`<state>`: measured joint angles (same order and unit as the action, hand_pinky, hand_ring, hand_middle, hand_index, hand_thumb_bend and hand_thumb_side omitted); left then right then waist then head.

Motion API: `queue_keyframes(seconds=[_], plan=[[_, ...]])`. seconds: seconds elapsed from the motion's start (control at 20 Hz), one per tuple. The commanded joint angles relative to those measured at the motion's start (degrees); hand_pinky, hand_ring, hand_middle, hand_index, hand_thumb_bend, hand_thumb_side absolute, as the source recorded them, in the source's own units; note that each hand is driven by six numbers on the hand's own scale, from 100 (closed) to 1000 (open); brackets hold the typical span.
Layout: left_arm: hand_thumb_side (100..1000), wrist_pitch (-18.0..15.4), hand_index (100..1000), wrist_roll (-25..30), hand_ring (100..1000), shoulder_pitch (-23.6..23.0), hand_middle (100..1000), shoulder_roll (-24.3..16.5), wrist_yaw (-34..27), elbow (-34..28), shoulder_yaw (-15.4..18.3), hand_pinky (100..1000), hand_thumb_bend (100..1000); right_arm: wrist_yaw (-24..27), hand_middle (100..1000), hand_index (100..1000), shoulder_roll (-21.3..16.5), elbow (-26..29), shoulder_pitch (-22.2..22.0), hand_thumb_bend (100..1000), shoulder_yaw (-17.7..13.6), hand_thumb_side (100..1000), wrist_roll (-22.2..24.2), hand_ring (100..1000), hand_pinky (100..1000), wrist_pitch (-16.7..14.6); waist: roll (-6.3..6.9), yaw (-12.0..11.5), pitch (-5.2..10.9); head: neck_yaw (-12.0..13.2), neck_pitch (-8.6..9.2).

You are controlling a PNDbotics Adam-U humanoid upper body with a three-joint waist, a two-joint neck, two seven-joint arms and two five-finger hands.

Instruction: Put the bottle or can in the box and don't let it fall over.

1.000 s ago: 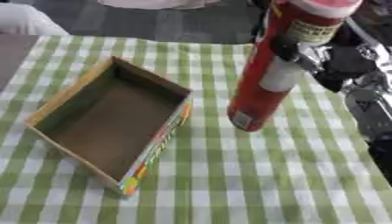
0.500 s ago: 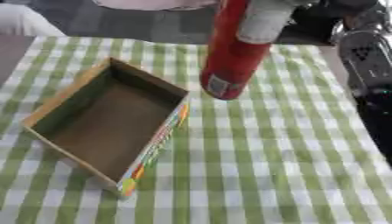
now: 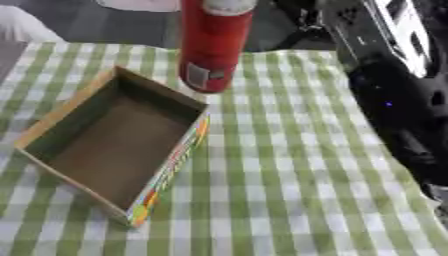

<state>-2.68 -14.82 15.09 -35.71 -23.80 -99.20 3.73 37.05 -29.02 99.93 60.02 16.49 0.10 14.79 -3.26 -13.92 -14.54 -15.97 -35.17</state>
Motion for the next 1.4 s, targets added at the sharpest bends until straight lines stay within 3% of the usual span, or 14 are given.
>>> queue_keyframes(seconds=[0.05,0.6,0.7,0.75,0.8,1.2,1.3,1.4], plan=[[481,0.0,823,0.0,841,0.9,767,-1.1,-0.4,-0.5,0.4,770,511,-4.1,543,614,1.3,-1.5,1.9,407,1.1,100,0.5,551,573,0.0,0.30,-0.3,0.66,-0.9,0.45],[479,-0.3,823,-1.6,840,0.6,767,0.5,-1.6,0.8,1.5,770,514,-13.7,543,612,7.4,-8.7,2.7,407,5.1,100,1.5,550,572,-1.0,-0.16,-2.9,-0.14,-4.0,1.11],[479,-0.5,823,-2.1,839,0.5,767,0.6,-1.9,1.3,1.9,770,515,-14.3,544,612,8.3,-9.9,2.4,403,5.4,100,0.7,550,573,-1.3,-0.23,-3.2,-0.25,-4.6,1.04],[479,-0.6,824,-2.3,839,0.5,767,0.7,-2.0,1.4,2.1,770,515,-14.4,545,612,8.9,-10.4,2.3,442,5.5,100,0.2,550,573,-1.5,-0.25,-3.2,-0.31,-4.9,0.97],[479,-0.6,823,-2.6,839,0.5,767,0.7,-2.0,1.6,2.2,770,516,-14.3,544,613,9.4,-10.9,2.1,397,5.8,100,-0.5,551,573,-1.6,-0.25,-3.3,-0.38,-5.1,0.92],[479,-0.8,819,-3.7,836,0.7,763,1.0,-2.8,2.7,2.9,768,513,-14.3,550,618,12.4,-13.9,0.7,399,7.4,100,-3.3,556,583,-2.1,-0.09,-3.4,-0.78,-5.8,0.36],[479,-0.8,819,-4.0,835,0.7,762,1.1,-2.9,3.1,3.0,768,514,-14.2,558,625,13.1,-14.8,0.2,421,8.0,100,-3.9,564,595,-2.3,-0.07,-3.4,-0.86,-5.9,0.29],[480,-0.9,820,-4.1,835,0.7,762,1.1,-2.9,3.3,3.0,769,515,-14.8,664,725,13.4,-15.4,-0.3,515,8.5,100,-3.5,666,687,-2.9,-0.10,-3.4,-0.91,-5.8,0.28]])
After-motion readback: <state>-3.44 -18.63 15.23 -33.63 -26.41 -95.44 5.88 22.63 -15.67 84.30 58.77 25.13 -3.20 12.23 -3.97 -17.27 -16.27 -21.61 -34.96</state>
